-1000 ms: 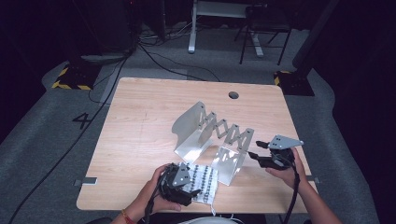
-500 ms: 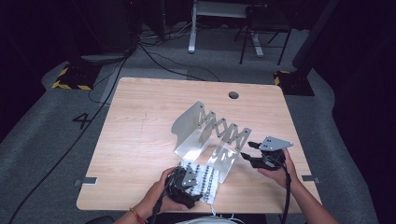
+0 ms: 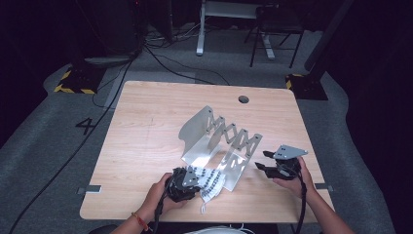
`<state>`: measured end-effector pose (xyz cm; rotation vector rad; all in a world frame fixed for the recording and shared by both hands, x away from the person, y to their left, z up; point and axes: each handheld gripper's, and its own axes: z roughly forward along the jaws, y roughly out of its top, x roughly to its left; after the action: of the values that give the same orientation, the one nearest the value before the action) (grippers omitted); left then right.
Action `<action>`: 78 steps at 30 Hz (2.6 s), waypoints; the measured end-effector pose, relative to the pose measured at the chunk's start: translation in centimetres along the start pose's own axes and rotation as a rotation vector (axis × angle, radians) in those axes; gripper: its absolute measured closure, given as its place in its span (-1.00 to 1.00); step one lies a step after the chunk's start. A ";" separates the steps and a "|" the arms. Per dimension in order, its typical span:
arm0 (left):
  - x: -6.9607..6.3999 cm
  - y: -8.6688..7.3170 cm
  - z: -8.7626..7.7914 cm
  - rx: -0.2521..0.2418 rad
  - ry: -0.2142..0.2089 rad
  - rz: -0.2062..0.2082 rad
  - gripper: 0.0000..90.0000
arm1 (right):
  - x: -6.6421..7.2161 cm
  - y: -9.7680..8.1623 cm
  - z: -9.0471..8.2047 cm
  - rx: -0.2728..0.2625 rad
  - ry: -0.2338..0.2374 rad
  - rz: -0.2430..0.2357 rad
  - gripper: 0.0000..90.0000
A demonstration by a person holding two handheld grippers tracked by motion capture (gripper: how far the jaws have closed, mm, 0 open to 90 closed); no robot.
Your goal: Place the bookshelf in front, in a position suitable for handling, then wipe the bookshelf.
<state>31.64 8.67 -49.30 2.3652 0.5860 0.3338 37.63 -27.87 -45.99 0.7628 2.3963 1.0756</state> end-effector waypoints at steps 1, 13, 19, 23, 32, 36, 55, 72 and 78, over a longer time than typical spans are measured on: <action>0.2 -0.1 -0.1 -0.002 0.008 -0.006 0.54 | -0.2 -0.1 0.0 0.005 -0.006 0.000 -0.03; 2.4 0.1 -1.6 -0.037 0.089 -0.031 0.66 | -2.1 -1.6 0.1 0.036 -0.004 0.082 -0.09; 3.3 0.3 -2.6 -0.080 0.112 -0.054 0.66 | -2.7 -2.3 0.3 0.058 -0.028 0.114 -0.12; 3.7 0.5 -3.5 -0.107 0.144 -0.055 0.66 | -2.9 -2.6 0.7 0.076 -0.033 0.124 -0.12; 5.3 1.8 -6.3 -0.248 0.173 -0.103 0.66 | -3.0 -2.6 1.0 0.086 -0.036 0.139 -0.13; 5.6 2.8 -7.0 -0.289 0.192 -0.091 0.66 | -3.2 -2.8 0.9 0.086 -0.048 0.155 -0.14; 7.6 8.1 -6.5 -0.402 0.270 -0.122 0.65 | -2.8 -3.1 1.0 0.104 -0.037 0.140 -0.15; 7.0 7.7 -0.2 -0.233 0.198 -0.079 0.67 | -2.2 -3.4 0.5 0.101 -0.038 0.115 -0.15; 7.3 6.7 1.8 -0.178 0.171 -0.067 0.68 | -2.1 -3.5 0.9 0.106 -0.025 0.114 -0.17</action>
<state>40.80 6.74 -45.59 2.1551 0.6844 0.5393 38.64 -30.68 -48.98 0.9534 2.4294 0.9824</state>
